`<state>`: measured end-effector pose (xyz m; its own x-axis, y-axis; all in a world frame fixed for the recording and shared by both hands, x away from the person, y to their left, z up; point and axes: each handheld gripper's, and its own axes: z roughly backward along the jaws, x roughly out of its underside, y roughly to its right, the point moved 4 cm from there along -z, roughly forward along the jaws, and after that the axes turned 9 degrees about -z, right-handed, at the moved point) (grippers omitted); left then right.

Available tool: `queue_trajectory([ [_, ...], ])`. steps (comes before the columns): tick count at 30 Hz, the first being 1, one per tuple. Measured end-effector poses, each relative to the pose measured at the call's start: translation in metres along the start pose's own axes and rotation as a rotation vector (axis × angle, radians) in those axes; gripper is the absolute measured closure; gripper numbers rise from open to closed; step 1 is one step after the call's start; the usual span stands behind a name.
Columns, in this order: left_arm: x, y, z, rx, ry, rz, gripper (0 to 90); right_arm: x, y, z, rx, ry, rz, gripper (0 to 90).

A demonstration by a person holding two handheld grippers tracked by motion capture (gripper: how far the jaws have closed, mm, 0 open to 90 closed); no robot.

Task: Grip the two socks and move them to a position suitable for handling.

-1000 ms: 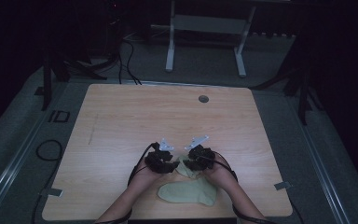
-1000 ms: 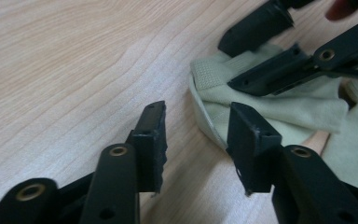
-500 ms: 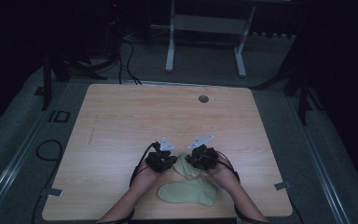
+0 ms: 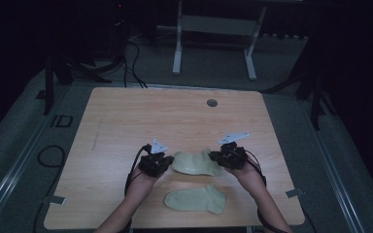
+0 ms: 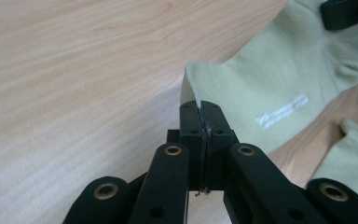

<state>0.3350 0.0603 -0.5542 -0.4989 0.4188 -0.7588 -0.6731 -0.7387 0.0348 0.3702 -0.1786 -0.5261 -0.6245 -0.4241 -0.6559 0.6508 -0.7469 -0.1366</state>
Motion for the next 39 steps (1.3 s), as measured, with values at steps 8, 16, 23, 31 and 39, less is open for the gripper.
queue_trajectory([
  [8,0.018,0.008,-0.012,-0.002,-0.023,-0.013,88.5,0.018,0.014,-0.021,0.007,-0.06,-0.048,82.9],
  [16,0.028,0.008,-0.018,0.003,-0.033,-0.002,66.7,0.025,0.017,-0.03,0.051,-0.082,-0.068,69.0],
  [23,0.008,0.003,-0.001,-0.054,0.045,-0.024,66.0,0.012,0.01,-0.01,0.055,-0.005,-0.065,62.7],
  [31,0.001,0.013,-0.016,-0.023,0.001,-0.069,77.4,0.013,-0.005,-0.02,0.046,0.005,-0.028,69.9],
  [39,0.017,0.004,-0.04,-0.022,-0.054,-0.013,79.1,0.029,0.003,-0.047,0.065,-0.048,-0.044,70.3],
])
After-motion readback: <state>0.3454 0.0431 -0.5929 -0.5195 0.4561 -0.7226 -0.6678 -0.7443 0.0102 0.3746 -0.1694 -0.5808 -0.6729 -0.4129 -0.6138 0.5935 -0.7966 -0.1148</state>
